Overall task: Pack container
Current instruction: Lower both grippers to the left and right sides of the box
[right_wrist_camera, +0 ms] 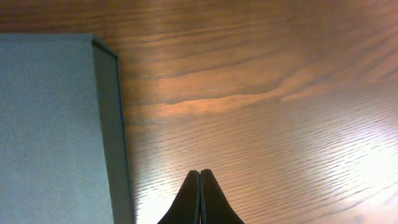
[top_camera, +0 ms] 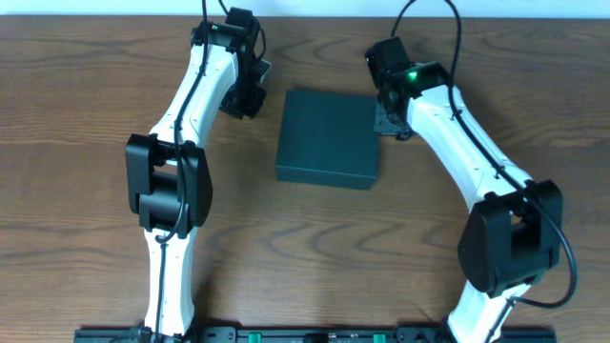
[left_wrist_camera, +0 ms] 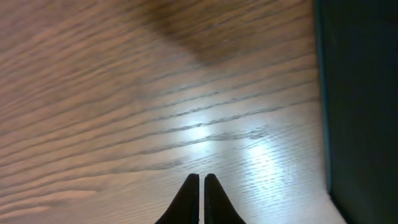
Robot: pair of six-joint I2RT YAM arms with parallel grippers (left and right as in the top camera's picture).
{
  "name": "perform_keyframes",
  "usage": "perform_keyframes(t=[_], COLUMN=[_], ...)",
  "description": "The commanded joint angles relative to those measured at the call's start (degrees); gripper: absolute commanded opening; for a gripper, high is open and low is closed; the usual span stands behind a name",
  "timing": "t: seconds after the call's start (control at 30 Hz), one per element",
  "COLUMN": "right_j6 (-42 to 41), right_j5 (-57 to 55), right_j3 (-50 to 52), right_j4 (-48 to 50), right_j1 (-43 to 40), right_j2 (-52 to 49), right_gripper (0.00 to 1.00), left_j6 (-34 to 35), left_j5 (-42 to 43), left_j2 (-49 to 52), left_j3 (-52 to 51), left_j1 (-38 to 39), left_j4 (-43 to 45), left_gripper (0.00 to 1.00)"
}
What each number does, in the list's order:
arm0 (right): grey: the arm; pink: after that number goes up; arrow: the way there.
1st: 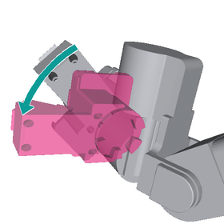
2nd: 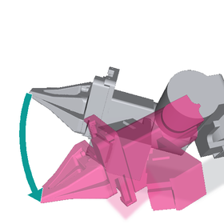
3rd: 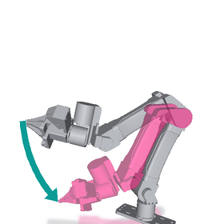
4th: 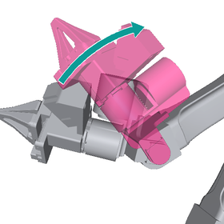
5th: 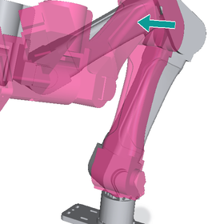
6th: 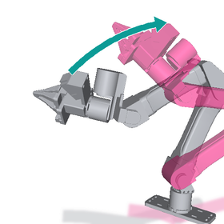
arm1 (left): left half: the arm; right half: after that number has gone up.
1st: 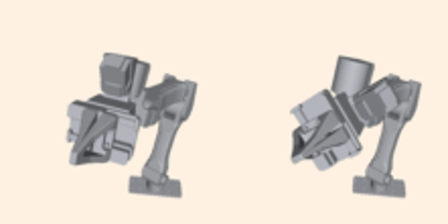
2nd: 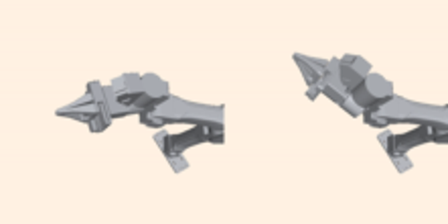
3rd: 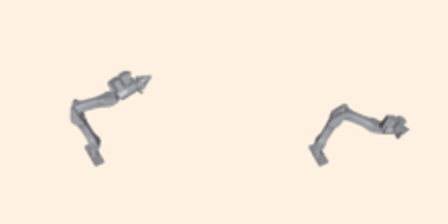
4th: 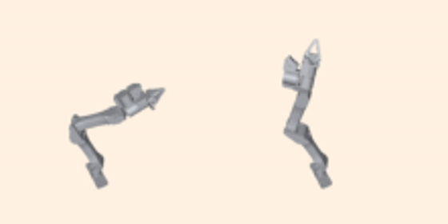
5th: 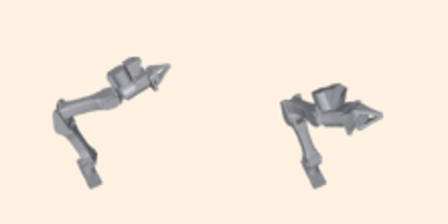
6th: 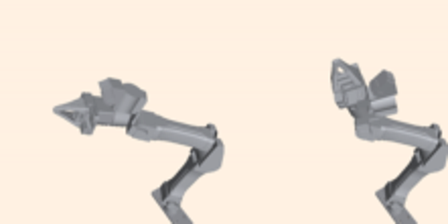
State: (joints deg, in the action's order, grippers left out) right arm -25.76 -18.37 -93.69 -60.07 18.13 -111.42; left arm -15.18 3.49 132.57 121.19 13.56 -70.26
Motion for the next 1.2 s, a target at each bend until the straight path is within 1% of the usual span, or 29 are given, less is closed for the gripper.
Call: perform_keyframes(t=[0.0,0.07,0.17,0.33,0.43,0.47,0.57,0.73,0.77,0.9,0.97,1.03,1.17], right_j6=[-3.5,-4.0,-3.6,-2.4,-2.5,-2.7,-3.1,-3.4,-3.4,-3.4,-3.4,-3.4,-3.4], right_j5=[5.6,7.3,11.6,19.4,22.2,22.5,22.6,23.3,23.4,23.4,23.4,23.4,23.8], right_j3=[0.9,1.4,2.4,2.7,2.7,2.7,2.6,2.6,2.6,2.6,2.6,2.6,2.6], right_j4=[0.7,1.5,4.9,12.8,15.2,15.5,17.2,19.8,20.1,20.0,20.0,20.0,20.0], right_j1=[-1.8,-2.7,-3.4,-3.6,-3.6,-3.6,-3.6,-3.7,-3.7,-3.9,-3.9,-3.9,-3.9], right_j2=[-2.1,-3.4,-5.4,-8.9,-10.5,-10.5,-10.6,-10.6,-10.6,-10.6,-10.6,-10.6,-10.6], right_gripper=[0.02,0.02,0.02,0.01,0.02,0.02,0.02,0.02,0.02,0.02,0.02,0.02,0.02], left_j6=[1.1,1.2,3.2,4.1,4.5,5.3,6.5,6.7,7.0,10.3,10.7,11.5,11.6], left_j5=[6.3,8.6,11.3,14.8,19.2,19.4,19.1,18.0,16.5,4.2,1.1,0.8,6.3], left_j2=[0.9,0.9,0.9,0.9,1.0,1.0,1.0,1.2,1.2,1.2,1.2,1.2,1.2], left_j3=[0.0,0.0,0.0,0.0,0.0,0.0,0.0,-0.3,-0.3,-0.3,-0.3,-0.4,-2.2], left_j1=[-0.1,-0.1,0.0,0.0,0.0,0.0,0.0,0.0,0.0,0.1,0.1,0.2,0.7], left_j4=[-0.2,-0.1,1.6,6.2,7.5,7.5,7.5,7.4,7.3,7.1,7.0,7.1,9.2], left_gripper=[0.06,0.06,0.06,0.06,0.06,0.06,0.06,0.06,0.06,0.06,0.06,0.06,0.06])
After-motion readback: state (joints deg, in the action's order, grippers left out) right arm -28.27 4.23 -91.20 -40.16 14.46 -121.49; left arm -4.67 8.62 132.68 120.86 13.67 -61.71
